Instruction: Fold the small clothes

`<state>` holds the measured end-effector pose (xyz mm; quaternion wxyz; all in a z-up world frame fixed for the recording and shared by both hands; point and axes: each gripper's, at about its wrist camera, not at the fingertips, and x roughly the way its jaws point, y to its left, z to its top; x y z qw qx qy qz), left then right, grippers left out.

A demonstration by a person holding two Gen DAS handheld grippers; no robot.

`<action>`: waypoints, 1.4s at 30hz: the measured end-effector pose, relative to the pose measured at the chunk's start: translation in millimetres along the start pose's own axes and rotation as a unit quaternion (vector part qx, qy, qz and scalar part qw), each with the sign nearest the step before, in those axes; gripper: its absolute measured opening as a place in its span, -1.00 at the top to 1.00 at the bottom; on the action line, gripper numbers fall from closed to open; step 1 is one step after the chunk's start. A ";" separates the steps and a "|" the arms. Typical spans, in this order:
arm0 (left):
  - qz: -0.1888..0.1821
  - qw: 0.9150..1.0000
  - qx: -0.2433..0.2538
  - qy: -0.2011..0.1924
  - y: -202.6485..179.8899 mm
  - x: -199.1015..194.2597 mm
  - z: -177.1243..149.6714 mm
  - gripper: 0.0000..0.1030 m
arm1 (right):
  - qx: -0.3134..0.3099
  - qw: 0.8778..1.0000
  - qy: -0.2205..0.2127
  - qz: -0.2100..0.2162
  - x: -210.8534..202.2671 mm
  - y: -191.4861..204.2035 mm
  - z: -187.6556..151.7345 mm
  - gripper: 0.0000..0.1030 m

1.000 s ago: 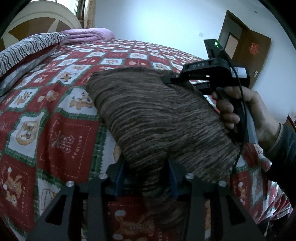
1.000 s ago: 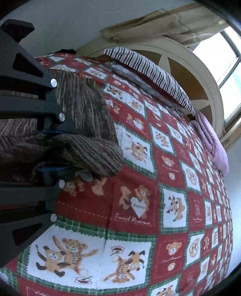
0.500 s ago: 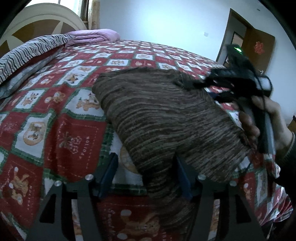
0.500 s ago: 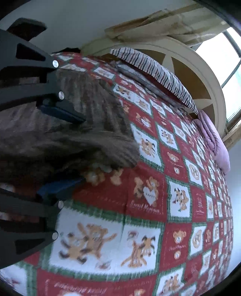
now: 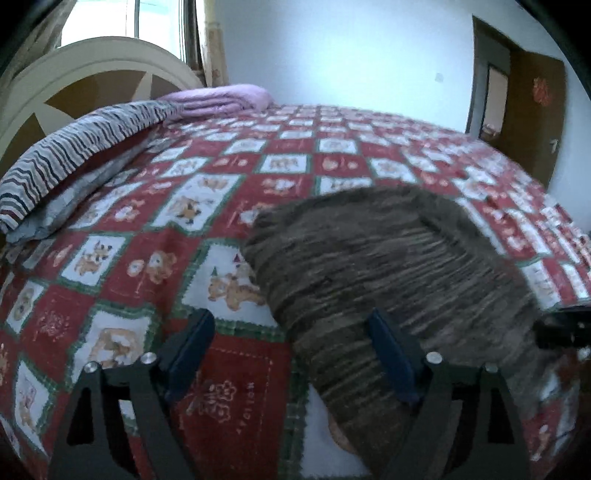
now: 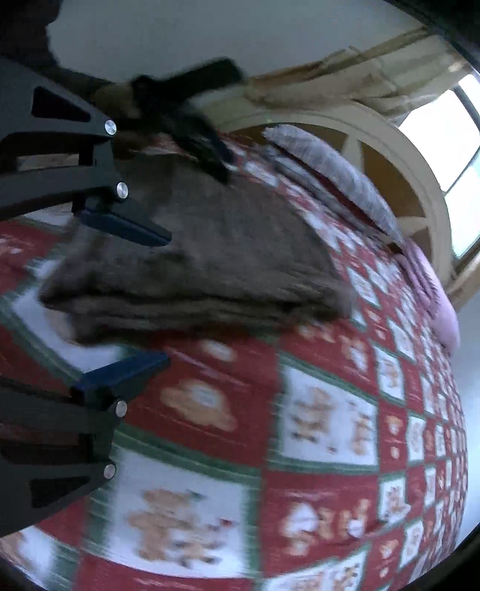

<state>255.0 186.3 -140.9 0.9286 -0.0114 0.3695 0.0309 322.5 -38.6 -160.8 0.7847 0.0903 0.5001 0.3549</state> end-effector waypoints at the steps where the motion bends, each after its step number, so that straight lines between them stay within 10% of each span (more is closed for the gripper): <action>1: 0.001 1.000 -0.008 0.001 0.9 -0.5 -0.8 -0.82 | -0.021 0.999 0.001 -0.030 0.2 5.6 -4.9 0.42; 5: 0.019 1.000 -0.006 -0.011 -5.2 -10.4 -6.4 -0.87 | -0.010 0.999 -0.016 -0.037 -20.1 2.0 -5.2 0.88; 12: 0.043 0.998 -0.025 -0.024 -3.5 -11.3 -12.4 -1.00 | 0.039 0.999 -0.002 -0.017 -11.3 -24.5 -10.4 0.89; 14: 0.036 0.999 -0.031 -0.018 -2.3 -20.9 -12.5 -1.00 | 0.031 0.999 -0.018 -0.036 -17.9 -16.5 -14.9 0.74; 17: 0.030 0.999 -0.038 -0.022 -1.7 -44.5 -15.1 -1.00 | 0.028 0.996 -0.046 -0.073 -37.5 2.4 -20.8 -0.04; 28: 0.009 0.997 -0.014 -0.080 -14.9 -110.9 -8.7 -1.00 | -0.070 0.968 -0.193 -0.142 -111.1 116.8 -39.7 -0.05; 42: -0.003 0.994 0.001 -0.113 -27.1 -138.4 -4.9 -1.00 | -0.098 0.959 -0.219 -0.153 -131.0 154.7 -59.9 -0.06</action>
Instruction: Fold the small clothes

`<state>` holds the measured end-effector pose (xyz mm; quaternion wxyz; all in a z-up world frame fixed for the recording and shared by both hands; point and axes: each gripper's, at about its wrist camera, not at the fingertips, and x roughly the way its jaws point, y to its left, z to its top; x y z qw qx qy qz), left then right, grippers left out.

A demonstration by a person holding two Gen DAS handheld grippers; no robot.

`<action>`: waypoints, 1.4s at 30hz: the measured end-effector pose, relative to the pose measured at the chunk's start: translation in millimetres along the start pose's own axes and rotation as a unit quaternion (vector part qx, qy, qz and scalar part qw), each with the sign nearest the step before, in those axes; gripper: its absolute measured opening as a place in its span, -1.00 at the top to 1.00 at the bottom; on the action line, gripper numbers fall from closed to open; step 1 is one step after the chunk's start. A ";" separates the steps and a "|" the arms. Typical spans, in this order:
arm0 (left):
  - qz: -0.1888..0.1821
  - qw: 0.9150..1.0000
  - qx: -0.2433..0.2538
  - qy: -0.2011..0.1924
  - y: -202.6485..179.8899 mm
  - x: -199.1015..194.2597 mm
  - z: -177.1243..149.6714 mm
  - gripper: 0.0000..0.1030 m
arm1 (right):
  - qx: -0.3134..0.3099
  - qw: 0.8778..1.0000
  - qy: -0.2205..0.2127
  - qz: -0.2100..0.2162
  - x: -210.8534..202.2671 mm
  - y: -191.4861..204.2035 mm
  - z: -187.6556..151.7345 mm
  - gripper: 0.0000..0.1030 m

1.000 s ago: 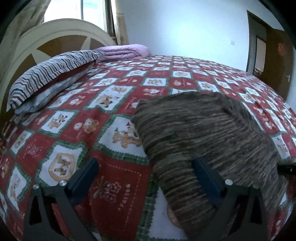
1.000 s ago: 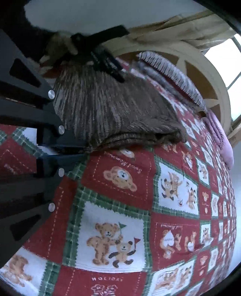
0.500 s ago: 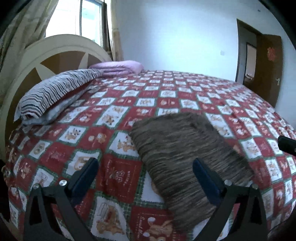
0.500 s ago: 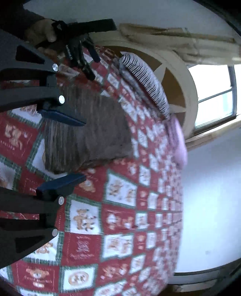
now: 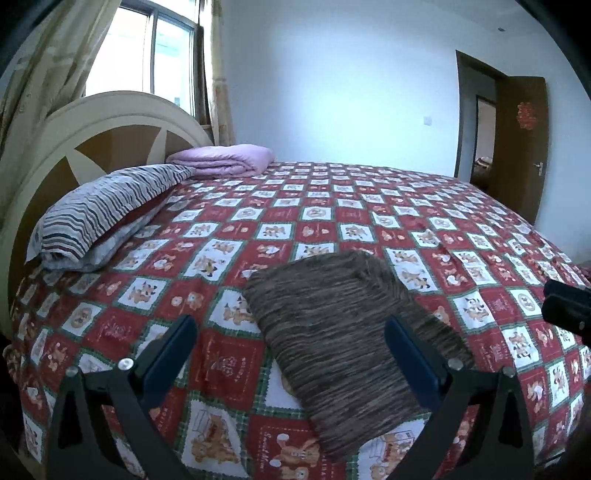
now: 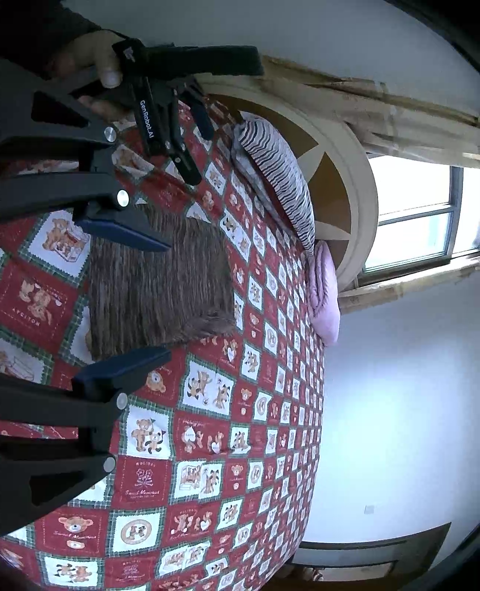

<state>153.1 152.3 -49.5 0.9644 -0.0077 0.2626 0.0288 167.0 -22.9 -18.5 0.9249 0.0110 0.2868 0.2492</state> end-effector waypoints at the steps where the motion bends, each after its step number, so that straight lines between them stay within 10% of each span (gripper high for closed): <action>1: 0.000 1.000 -0.001 0.000 0.1 -0.1 0.0 -1.00 | 0.001 1.000 -0.002 0.000 -2.1 0.3 -0.5 -0.06; 42: 0.002 1.000 -0.001 0.002 -1.2 -1.6 -0.2 -1.00 | -0.002 1.000 -0.002 0.002 -7.5 7.0 -3.8 -0.07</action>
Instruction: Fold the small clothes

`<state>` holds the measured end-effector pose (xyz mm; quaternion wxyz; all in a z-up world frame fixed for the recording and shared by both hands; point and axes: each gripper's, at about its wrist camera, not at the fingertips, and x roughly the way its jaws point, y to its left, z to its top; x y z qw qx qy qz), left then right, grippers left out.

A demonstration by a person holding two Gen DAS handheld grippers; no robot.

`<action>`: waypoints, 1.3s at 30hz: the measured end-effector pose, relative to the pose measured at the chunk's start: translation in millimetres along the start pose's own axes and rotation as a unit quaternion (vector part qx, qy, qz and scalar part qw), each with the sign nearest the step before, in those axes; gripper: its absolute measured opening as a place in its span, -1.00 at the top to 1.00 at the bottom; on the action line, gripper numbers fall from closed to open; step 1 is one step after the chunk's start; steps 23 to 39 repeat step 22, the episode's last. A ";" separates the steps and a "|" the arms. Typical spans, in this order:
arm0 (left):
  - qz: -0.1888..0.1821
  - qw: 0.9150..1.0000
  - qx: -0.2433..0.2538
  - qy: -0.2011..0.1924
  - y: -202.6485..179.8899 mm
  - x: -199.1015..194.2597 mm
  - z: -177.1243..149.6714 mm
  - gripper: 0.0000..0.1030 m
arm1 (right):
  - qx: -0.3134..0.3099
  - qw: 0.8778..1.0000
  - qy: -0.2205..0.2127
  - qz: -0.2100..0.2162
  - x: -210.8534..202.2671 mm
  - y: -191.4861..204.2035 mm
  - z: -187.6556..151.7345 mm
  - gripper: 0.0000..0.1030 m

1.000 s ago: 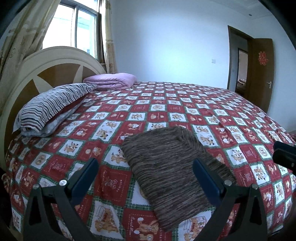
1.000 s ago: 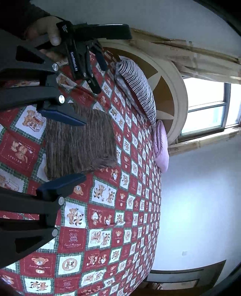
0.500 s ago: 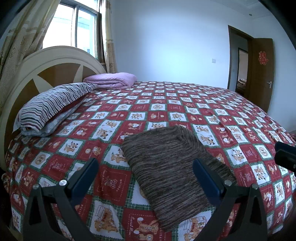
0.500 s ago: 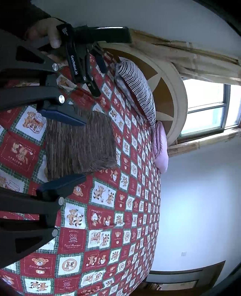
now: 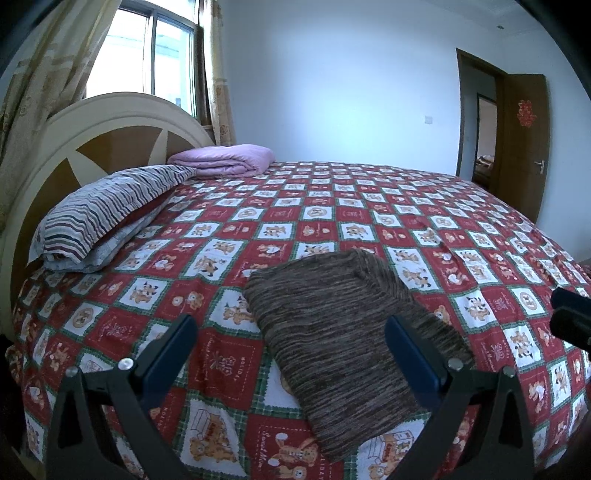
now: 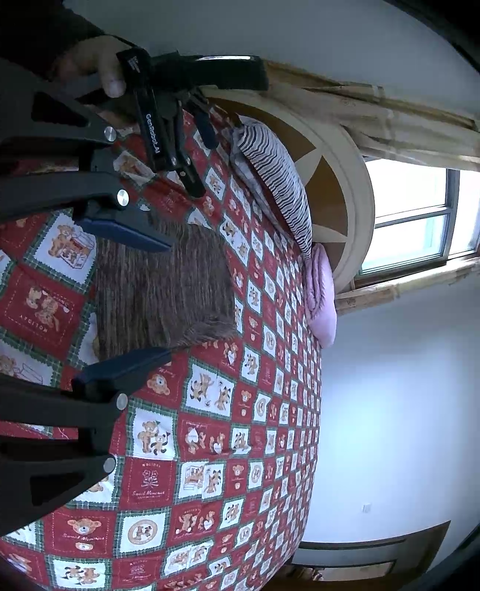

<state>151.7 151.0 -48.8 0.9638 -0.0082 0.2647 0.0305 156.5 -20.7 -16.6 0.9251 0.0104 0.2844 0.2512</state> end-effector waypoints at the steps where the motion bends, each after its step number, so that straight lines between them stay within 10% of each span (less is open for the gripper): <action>1: -0.003 1.000 0.001 0.001 -0.5 -0.2 0.3 -1.00 | 0.000 1.000 0.001 0.000 0.1 -0.1 -0.2 -0.07; 39: 0.028 0.999 0.019 -0.007 -2.7 2.6 -1.2 -1.00 | 0.003 1.000 0.006 0.002 2.9 0.2 -5.4 -0.07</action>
